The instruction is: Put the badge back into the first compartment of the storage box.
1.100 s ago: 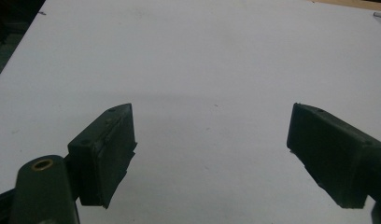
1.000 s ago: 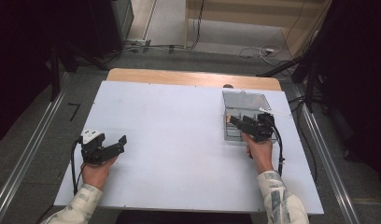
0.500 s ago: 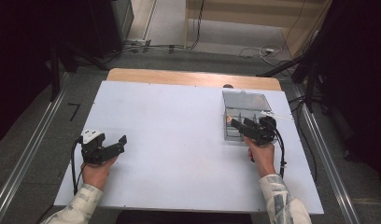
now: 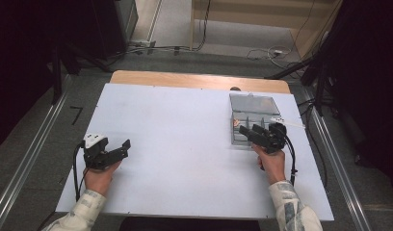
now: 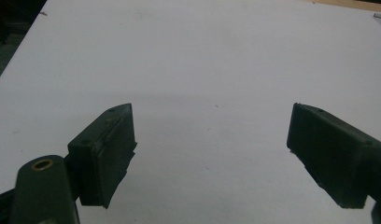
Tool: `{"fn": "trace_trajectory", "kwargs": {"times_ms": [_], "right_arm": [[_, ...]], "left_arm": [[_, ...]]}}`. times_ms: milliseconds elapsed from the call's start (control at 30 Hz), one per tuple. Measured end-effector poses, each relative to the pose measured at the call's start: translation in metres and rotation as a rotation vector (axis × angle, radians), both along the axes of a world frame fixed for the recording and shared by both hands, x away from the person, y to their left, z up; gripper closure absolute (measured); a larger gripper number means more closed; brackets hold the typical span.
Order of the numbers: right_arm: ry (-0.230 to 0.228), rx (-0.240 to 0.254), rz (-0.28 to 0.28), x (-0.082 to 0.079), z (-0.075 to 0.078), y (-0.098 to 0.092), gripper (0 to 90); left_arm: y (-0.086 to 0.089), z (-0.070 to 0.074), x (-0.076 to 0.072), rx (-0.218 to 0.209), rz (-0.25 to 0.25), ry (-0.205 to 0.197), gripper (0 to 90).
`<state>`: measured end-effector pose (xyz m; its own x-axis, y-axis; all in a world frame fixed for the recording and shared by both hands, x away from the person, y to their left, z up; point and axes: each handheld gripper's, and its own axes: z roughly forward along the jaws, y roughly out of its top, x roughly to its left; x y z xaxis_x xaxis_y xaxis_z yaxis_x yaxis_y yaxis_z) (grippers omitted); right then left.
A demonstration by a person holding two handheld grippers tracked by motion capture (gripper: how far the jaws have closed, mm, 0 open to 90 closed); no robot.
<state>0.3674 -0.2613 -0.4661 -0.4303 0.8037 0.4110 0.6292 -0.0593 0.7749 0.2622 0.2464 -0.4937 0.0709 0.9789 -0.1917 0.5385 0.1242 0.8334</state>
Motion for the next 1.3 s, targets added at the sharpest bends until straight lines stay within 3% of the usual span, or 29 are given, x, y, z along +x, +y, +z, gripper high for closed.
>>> {"fn": "trace_trajectory", "kwargs": {"times_ms": [1300], "right_arm": [[-0.008, 0.003, -0.006, -0.032, 0.004, -0.028, 23.7]], "left_arm": [[0.000, 0.001, -0.001, -0.003, -0.005, -0.003, 15.7]]}}
